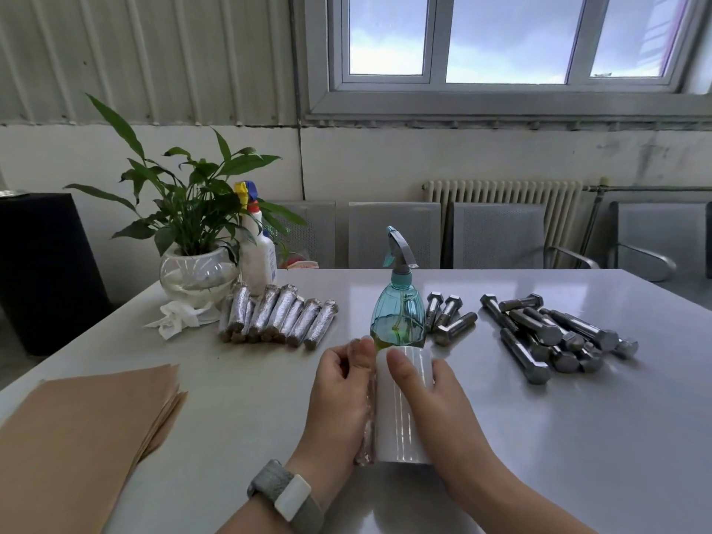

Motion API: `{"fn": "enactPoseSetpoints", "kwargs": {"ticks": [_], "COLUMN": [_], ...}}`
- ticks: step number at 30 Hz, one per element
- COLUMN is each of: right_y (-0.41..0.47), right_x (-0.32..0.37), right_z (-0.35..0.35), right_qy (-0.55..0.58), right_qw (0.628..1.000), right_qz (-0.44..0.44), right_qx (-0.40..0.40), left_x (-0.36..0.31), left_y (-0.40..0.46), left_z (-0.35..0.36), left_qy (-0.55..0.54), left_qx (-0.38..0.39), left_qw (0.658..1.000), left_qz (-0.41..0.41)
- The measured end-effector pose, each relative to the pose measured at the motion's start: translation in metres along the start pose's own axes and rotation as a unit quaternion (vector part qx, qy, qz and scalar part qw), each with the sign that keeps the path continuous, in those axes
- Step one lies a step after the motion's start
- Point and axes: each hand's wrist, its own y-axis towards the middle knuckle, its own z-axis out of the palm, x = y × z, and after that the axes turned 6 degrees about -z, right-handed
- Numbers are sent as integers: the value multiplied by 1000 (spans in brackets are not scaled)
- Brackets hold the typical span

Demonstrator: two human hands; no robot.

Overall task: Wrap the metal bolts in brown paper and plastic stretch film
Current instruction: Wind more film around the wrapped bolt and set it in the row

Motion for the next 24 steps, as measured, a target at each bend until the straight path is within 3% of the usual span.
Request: {"fn": "enactPoseSetpoints", "kwargs": {"ticks": [4,10,12,14,16,18,24], "right_y": [-2,-7,-5,0,3,3,6], "right_x": [1,8,8,6,8,8,3], "right_z": [3,0,-2,-6,-11,-15,-7], "right_qy": [-33,-134,-106,-6,101,122,-7], "right_qw": [999,989,993,999,988,977,999], "right_qz": [-37,-42,-22,25,97,101,-2], "right_qx": [-10,-48,-54,-24,64,143,51], "left_x": [1,-1,1,2,4,5,5], "left_y": [-5,-14,-13,-10,-7,-4,6], "left_z": [2,3,4,4,4,2,-5], "left_qy": [-63,-178,-206,-177,-113,-50,41], "left_qx": [12,136,138,122,108,91,33], "left_qw": [998,970,963,971,985,993,998], "left_qz": [-26,-92,-103,-100,-76,-48,18]}}
